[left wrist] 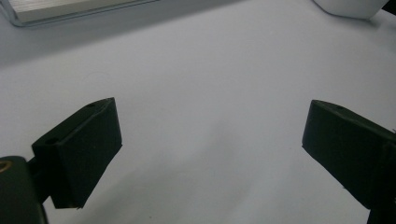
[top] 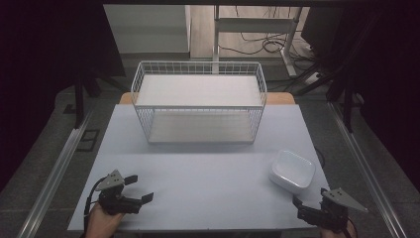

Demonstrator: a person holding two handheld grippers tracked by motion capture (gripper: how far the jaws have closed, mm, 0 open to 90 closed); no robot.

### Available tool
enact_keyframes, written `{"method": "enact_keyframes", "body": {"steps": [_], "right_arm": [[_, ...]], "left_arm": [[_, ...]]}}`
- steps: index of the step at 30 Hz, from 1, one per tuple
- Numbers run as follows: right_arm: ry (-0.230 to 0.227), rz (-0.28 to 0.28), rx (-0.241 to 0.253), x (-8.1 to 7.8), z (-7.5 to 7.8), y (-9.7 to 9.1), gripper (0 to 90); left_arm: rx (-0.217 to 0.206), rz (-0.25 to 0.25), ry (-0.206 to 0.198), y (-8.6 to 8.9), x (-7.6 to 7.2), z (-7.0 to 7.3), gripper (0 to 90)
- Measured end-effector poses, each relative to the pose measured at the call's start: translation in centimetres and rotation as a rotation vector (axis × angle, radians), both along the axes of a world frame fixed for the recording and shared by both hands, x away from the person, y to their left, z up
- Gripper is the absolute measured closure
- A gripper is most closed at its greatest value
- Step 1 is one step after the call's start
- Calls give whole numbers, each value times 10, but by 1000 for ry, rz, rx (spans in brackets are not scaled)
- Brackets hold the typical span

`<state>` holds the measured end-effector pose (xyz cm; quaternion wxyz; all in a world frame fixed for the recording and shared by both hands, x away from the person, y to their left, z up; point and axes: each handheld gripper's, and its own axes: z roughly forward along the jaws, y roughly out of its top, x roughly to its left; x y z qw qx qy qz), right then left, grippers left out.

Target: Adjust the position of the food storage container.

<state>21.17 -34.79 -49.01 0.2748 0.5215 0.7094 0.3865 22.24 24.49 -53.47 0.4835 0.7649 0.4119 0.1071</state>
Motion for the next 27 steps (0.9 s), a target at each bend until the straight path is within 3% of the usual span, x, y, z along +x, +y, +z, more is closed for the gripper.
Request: {"method": "enact_keyframes", "body": {"steps": [6,13,18,24,27], "right_arm": [[49,24,7,3,-2,-4,2],[50,-13,20,5,0,-6,0],[25,-38,19,5,1,-4,0],[76,-9,58,6,1,-4,0],[78,-9,52,6,4,-3,0]], "left_arm": [[1,-11,32,-1,2,-4,45],[-14,-14,39,0,3,-4,42],[-24,-15,51,0,3,-5,41],[-35,-21,55,0,3,-5,40],[-40,-21,55,0,4,-5,40]]}}
